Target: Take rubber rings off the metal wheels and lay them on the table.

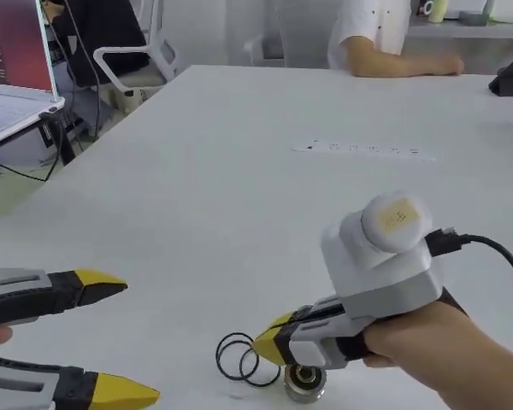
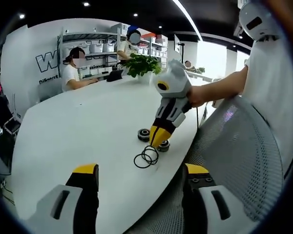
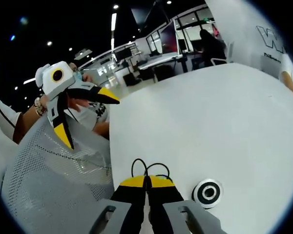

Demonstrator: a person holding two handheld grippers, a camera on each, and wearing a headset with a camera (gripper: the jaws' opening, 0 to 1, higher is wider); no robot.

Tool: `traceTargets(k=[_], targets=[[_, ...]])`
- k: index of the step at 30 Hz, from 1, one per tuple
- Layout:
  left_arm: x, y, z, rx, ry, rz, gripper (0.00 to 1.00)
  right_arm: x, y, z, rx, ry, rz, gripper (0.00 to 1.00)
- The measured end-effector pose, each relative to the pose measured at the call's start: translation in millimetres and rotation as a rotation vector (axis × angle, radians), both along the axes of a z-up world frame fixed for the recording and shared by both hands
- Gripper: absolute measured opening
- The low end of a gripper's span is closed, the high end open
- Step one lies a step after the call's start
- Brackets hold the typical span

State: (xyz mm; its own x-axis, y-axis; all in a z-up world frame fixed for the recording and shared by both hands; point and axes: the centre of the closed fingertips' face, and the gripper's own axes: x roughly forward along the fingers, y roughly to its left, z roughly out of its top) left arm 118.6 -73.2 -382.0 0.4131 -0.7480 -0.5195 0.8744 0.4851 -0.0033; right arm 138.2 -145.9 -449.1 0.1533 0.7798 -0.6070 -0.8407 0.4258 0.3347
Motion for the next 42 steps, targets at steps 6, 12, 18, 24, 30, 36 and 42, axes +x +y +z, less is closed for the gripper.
traceTargets(k=[6, 12, 18, 24, 30, 36, 42], targets=[[-0.6, -1.0, -4.2, -0.01, 0.021, 0.005, 0.66, -5.1, -0.5, -14.7, -0.054, 0.0, 0.027, 0.0], [1.9, -0.5, -4.1, -0.055, 0.042, 0.036, 0.62, -3.8, -5.3, -22.8, -0.093, 0.001, 0.012, 0.0], [2.1, 2.3, -8.8, -0.039, 0.053, 0.033, 0.62, -1.9, -6.5, -25.4, -0.1, -0.018, 0.013, 0.01], [4.2, 5.1, -11.2, -0.032, 0.056, 0.044, 0.62, 0.3, -8.5, -26.0, -0.118, -0.032, 0.012, 0.07], [3.6, 5.5, -13.0, -0.015, 0.055, 0.039, 0.62, 5.3, -12.4, -20.9, -0.11, -0.042, -0.002, 0.08], [2.8, 4.8, -13.4, -0.014, 0.058, 0.029, 0.62, 13.6, -18.6, -7.8, -0.085, -0.066, -0.03, 0.08], [4.3, 2.2, -1.4, -0.043, 0.022, 0.018, 0.63, 23.4, -26.6, 3.6, -0.055, -0.081, -0.077, 0.1]])
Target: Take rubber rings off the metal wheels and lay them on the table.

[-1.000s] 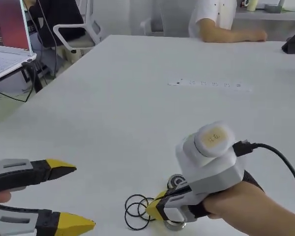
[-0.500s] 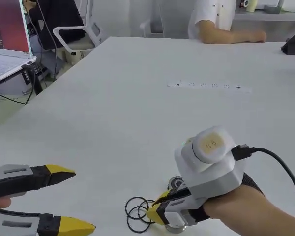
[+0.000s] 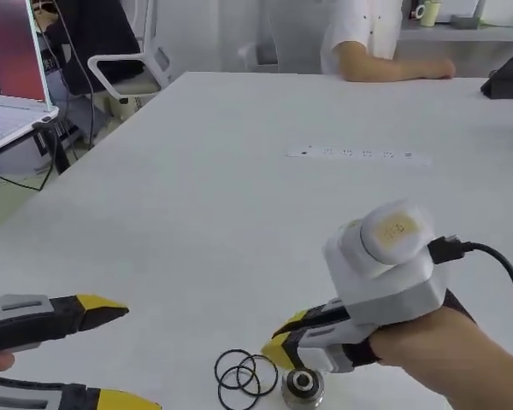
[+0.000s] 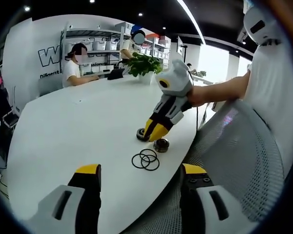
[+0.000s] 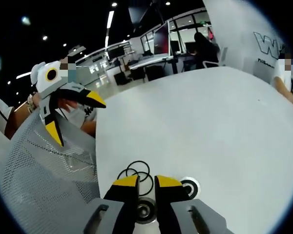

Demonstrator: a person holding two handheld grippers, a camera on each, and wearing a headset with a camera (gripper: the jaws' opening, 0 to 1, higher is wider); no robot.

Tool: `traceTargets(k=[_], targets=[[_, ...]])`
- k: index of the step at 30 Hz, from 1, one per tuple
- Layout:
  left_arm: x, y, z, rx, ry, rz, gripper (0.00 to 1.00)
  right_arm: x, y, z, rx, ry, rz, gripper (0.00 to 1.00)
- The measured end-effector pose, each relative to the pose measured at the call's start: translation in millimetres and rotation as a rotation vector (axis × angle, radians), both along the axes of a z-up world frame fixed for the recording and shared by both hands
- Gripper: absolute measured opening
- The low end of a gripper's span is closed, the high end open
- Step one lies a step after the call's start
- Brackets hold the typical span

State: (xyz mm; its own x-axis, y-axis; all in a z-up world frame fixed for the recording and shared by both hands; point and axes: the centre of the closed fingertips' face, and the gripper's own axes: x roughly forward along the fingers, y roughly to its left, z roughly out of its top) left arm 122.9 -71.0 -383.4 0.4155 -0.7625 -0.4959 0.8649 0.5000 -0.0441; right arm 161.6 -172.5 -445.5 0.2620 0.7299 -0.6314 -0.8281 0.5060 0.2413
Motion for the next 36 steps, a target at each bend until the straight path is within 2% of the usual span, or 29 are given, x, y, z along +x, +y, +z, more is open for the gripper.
traceTargets(k=[2, 7, 14, 19, 22, 24, 28, 33, 34, 36], targets=[[2.1, 0.7, 5.8, -0.018, -0.005, 0.016, 0.64, 3.5, -3.4, 3.3, 0.008, -0.008, -0.016, 0.1], [7.7, -0.3, 12.4, -0.018, -0.028, 0.027, 0.65, 10.0, -9.8, 9.9, 0.034, -0.016, -0.048, 0.11], [12.7, -2.4, 24.8, 0.001, -0.058, 0.004, 0.67, 19.8, -21.0, 17.6, 0.042, -0.054, -0.085, 0.11], [17.4, -5.2, 35.3, 0.01, -0.083, -0.015, 0.67, 28.2, -33.2, 19.3, 0.046, -0.061, -0.131, 0.11], [21.5, -7.8, 43.5, 0.03, -0.109, -0.025, 0.68, 33.6, -42.3, 18.6, 0.047, -0.059, -0.164, 0.11], [25.0, -12.1, 53.1, 0.026, -0.135, -0.036, 0.68, 36.6, -47.8, 16.5, 0.053, -0.051, -0.186, 0.11], [30.9, -22.6, 69.1, 0.018, -0.177, -0.067, 0.68, 38.8, -57.3, 7.6, 0.025, -0.039, -0.207, 0.11], [39.2, -32.8, 79.7, 0.017, -0.197, -0.092, 0.68, 40.4, -63.5, 4.6, 0.016, -0.035, -0.219, 0.11], [40.3, -37.1, 84.0, 0.015, -0.213, -0.107, 0.68, 40.6, -65.6, 3.0, 0.006, -0.037, -0.22, 0.12], [42.5, -42.8, 88.9, 0.012, -0.225, -0.129, 0.68, 41.8, -70.8, -1.0, -0.023, -0.049, -0.221, 0.12]])
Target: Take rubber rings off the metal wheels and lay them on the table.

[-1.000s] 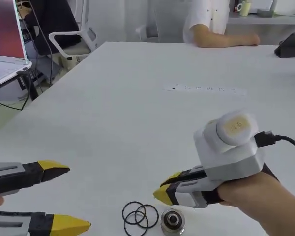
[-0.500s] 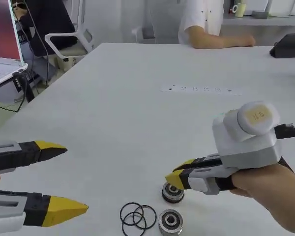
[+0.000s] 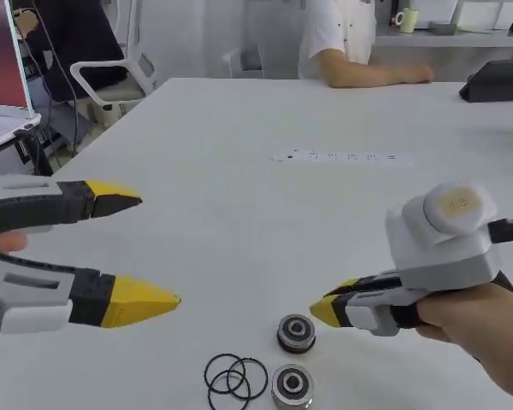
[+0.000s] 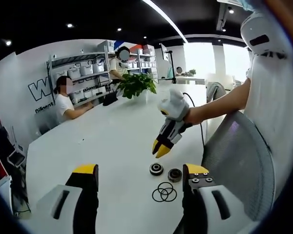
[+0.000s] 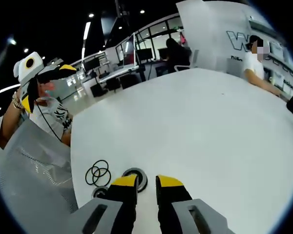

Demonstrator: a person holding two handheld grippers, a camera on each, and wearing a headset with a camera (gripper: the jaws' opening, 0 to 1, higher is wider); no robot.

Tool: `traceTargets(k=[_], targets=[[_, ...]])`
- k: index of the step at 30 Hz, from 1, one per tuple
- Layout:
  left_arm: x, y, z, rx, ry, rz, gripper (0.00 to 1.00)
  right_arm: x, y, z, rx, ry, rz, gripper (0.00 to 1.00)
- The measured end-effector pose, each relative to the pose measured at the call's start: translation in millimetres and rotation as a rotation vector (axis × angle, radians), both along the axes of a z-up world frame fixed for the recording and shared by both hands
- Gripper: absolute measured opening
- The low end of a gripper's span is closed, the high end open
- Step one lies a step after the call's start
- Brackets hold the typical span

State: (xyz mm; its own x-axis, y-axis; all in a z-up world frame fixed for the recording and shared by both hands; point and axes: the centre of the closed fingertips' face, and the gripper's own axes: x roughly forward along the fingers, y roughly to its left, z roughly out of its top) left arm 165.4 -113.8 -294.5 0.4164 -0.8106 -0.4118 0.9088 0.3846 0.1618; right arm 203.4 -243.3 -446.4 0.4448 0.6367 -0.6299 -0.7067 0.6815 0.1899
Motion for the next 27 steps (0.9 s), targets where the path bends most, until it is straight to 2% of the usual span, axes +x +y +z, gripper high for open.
traceTargets(k=[6, 8, 11, 17, 20, 22, 24, 27], targets=[[6.7, -16.5, 7.5, 0.026, -0.033, -0.061, 0.67, -0.8, -7.0, -7.9, -0.016, 0.019, -0.004, 0.13], [9.5, -26.6, 10.9, 0.025, -0.039, -0.095, 0.67, -2.8, -6.2, -8.7, -0.012, 0.025, 0.004, 0.14], [13.9, -40.1, 14.1, 0.033, -0.057, -0.138, 0.67, -6.2, -5.7, -13.2, -0.036, 0.025, 0.031, 0.14], [22.3, -62.6, 16.2, 0.017, -0.065, -0.194, 0.66, -11.0, -2.4, -16.4, -0.055, 0.019, 0.077, 0.15], [30.7, -71.3, 6.1, 0.028, -0.054, -0.204, 0.64, -13.5, -1.2, -18.3, -0.065, 0.018, 0.097, 0.15], [30.4, -77.2, -0.4, 0.037, -0.048, -0.224, 0.64, -14.8, -0.4, -19.1, -0.068, 0.018, 0.107, 0.16], [25.3, -88.4, -8.9, 0.045, -0.038, -0.249, 0.62, -15.9, 0.4, -20.6, -0.074, 0.018, 0.116, 0.16], [29.7, -95.1, -25.5, 0.049, -0.028, -0.257, 0.57, -17.6, 1.8, -22.0, -0.078, 0.02, 0.129, 0.16]])
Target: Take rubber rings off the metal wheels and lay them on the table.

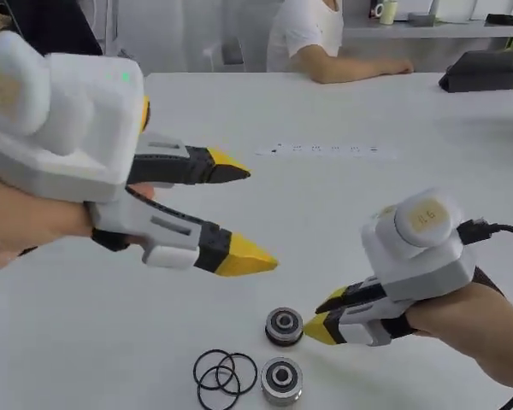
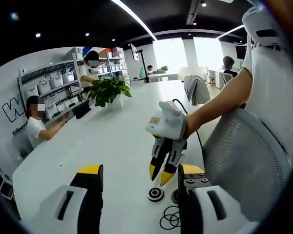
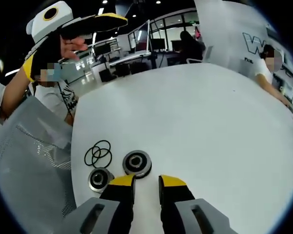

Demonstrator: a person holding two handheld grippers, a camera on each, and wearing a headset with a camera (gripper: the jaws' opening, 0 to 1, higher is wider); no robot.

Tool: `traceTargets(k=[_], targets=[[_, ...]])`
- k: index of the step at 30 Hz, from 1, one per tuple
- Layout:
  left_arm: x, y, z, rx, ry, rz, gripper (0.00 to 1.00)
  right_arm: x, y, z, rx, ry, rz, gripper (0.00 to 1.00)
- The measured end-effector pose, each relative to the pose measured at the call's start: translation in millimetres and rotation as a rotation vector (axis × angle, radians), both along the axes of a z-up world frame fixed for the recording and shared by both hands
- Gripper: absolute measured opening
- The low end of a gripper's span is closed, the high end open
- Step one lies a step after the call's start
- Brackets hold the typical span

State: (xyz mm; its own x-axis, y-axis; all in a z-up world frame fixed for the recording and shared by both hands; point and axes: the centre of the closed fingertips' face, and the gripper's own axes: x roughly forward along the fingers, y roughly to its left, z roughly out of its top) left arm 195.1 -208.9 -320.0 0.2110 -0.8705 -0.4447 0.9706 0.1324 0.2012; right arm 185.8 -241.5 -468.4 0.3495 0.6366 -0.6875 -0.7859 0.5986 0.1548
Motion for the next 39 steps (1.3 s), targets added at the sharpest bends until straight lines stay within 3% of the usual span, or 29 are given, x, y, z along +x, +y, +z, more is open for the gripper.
traceTargets(k=[4, 6, 13, 16, 21, 24, 28, 31, 39], targets=[[4.8, -4.5, -24.4, -0.018, 0.063, 0.027, 0.55, -2.5, 2.1, -1.5, -0.008, -0.001, 0.019, 0.17], [5.9, -6.5, -34.4, -0.021, 0.078, 0.036, 0.52, -3.6, 3.6, -2.6, -0.009, 0.0, 0.028, 0.17], [5.4, -11.7, -69.6, -0.022, 0.087, 0.071, 0.43, -6.6, 5.8, -6.7, -0.005, 0.013, 0.039, 0.18], [4.8, -11.2, -85.8, -0.024, 0.12, 0.1, 0.39, -7.3, 5.8, -8.2, -0.008, 0.017, 0.042, 0.18], [-1.2, -9.1, -113.2, 0.057, 0.133, 0.079, 0.34, -8.2, 7.7, -8.3, -0.004, 0.018, 0.047, 0.19], [-0.1, -12.0, -119.6, 0.065, 0.13, 0.077, 0.3, -8.6, 8.8, -8.5, 0.0, 0.02, 0.049, 0.19], [-1.6, -14.6, -129.1, 0.068, 0.155, 0.074, 0.23, -8.9, 10.0, -10.3, -0.001, 0.022, 0.055, 0.19], [-4.1, -14.8, -133.8, 0.086, 0.143, 0.062, 0.2, -9.1, 11.3, -10.6, 0.002, 0.02, 0.059, 0.19], [-4.1, -16.1, -135.1, 0.07, 0.17, 0.078, 0.16, -8.8, 15.2, -10.7, 0.003, 0.007, 0.07, 0.21]])
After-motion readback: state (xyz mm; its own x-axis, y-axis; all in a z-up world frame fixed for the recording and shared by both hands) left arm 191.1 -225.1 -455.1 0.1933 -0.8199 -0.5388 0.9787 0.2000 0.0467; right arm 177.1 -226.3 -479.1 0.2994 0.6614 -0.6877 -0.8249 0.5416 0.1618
